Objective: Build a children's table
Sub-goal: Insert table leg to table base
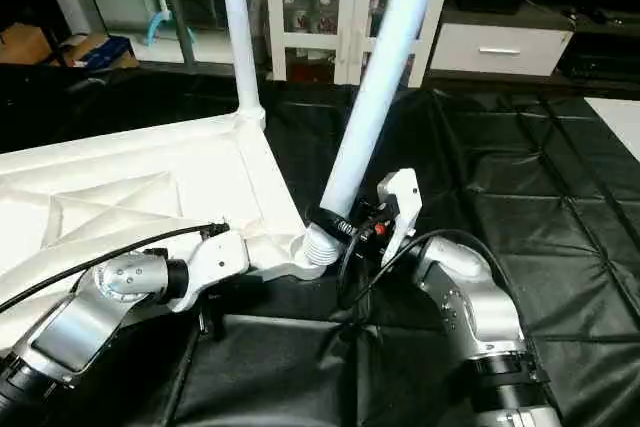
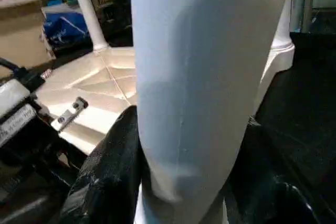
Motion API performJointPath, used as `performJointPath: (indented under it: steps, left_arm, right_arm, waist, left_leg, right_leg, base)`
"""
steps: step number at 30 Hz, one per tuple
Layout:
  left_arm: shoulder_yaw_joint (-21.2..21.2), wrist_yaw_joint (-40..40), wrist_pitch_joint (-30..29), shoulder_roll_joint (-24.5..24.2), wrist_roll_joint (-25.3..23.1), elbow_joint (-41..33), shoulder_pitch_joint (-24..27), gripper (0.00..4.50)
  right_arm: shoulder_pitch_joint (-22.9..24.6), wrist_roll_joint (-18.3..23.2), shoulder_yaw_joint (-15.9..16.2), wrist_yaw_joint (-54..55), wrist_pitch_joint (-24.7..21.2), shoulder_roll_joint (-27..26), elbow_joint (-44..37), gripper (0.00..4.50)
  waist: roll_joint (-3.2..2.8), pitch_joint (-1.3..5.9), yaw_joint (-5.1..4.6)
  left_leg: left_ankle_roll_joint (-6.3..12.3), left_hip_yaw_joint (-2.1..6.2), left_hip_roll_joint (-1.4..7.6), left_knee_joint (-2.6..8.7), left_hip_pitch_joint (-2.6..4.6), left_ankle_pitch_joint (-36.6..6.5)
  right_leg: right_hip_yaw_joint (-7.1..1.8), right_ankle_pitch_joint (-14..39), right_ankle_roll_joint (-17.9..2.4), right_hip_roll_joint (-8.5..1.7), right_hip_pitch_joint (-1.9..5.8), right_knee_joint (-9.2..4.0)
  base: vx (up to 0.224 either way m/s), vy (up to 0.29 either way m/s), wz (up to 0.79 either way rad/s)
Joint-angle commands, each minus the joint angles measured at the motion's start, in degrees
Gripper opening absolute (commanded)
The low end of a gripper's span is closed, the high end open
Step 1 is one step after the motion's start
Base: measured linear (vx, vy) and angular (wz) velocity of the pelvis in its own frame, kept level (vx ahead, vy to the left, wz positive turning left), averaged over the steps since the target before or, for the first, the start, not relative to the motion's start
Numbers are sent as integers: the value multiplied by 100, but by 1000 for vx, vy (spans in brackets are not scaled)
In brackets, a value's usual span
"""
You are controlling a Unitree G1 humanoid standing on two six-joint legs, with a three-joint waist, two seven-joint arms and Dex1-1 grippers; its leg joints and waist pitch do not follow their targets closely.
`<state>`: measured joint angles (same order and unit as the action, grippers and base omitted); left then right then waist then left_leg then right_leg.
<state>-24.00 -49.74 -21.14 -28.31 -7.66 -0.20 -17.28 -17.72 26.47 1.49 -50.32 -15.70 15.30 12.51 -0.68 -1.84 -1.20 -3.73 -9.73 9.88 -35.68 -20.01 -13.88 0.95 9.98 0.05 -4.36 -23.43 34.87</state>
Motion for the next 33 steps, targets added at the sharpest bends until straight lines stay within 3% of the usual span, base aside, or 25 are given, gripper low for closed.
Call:
performJointPath:
  steps: [1, 5, 13, 19, 33]
  left_arm:
    - [-171, 45, -81, -70, -202, 231, 66, 4]
    - [-165, 43, -83, -70, -200, 235, 61, 4]
    - [-136, 43, -90, -96, -186, 220, 75, 4]
    - [-119, 40, -67, -116, -181, 246, 68, 4]
    - [-119, 16, -36, -132, -182, 272, 25, 4]
  right_arm:
    - [-97, 199, -108, -110, -38, -62, 44, 184]
    - [-273, 478, -263, -272, -252, -225, 270, 184]
    - [-323, 217, -274, -304, 233, -192, 652, 184]
    - [-112, 213, -332, -419, 228, -137, 739, 184]
    - [112, -219, -209, -289, 1069, -227, 1013, 184]
  waist:
    - [-19, 250, -3]
    - [-21, 244, -10]
    - [-1, 244, 5]
    - [-23, 232, 0]
    - [-45, 213, -12]
  left_leg:
    - [243, 81, 250, 538, -49, -1191]
    - [230, 82, 248, 545, -46, -1259]
    - [227, 72, 248, 541, -56, -1133]
    - [198, 81, 254, 558, -54, -1330]
    - [129, 99, 262, 594, -49, -1644]
  right_leg:
    - [-148, 1375, -1380, -259, 244, -427]
    - [-152, 1444, -1405, -261, 238, -433]
    - [-150, 1408, -1404, -269, 240, -430]
    - [-150, 1643, -1330, -269, 224, -456]
    - [-149, 1885, -1256, -271, 192, -489]
  base:
    - [0, 0, 0]
    - [0, 0, 0]
    - [0, 0, 0]
    - [0, 0, 0]
    - [0, 0, 0]
